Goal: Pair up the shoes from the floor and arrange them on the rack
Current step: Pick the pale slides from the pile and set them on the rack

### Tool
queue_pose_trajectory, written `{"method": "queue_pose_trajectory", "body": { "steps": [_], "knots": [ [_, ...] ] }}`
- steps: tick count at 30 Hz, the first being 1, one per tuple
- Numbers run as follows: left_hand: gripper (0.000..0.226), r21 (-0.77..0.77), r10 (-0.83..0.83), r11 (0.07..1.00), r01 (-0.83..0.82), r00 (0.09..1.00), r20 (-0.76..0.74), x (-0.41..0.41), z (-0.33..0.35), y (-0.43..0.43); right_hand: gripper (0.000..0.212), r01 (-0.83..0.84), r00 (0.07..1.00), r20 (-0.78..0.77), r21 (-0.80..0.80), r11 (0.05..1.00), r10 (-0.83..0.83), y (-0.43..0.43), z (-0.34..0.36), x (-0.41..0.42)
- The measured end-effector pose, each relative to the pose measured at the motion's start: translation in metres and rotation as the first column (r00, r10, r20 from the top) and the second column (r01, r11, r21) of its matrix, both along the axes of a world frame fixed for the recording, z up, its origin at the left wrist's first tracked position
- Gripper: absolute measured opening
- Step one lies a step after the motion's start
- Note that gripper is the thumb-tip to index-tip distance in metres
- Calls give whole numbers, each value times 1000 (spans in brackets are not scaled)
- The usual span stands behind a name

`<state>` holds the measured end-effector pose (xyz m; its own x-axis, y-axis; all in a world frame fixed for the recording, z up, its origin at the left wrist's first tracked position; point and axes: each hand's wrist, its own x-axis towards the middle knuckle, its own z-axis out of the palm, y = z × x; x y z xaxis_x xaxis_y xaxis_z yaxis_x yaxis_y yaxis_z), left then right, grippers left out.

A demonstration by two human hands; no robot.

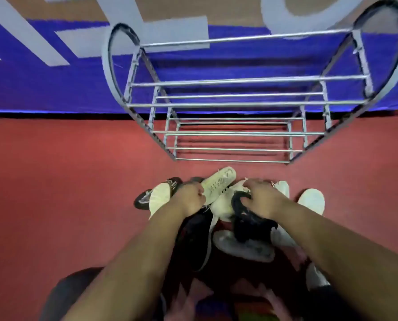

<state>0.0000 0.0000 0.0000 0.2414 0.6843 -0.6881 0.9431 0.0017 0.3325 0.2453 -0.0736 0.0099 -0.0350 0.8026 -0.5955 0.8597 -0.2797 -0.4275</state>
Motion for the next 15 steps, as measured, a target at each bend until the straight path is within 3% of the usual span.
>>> {"method": "queue_pose_trajectory", "body": {
  "steps": [3,8,15],
  "knots": [
    [47,12,-21,1000,21,1000,-11,14,-62,1,65,-18,998,65,-8,1000,18,10,-61,0],
    [69,200,-133,966,167,976,-170,39,-134,1,55,-41,987,153,-47,998,48,32,-134,-1],
    [99,172,-170,942,289,850,-498,60,-181,-8,41,-21,999,22,-90,996,23,39,-168,-12]
  ]
}}
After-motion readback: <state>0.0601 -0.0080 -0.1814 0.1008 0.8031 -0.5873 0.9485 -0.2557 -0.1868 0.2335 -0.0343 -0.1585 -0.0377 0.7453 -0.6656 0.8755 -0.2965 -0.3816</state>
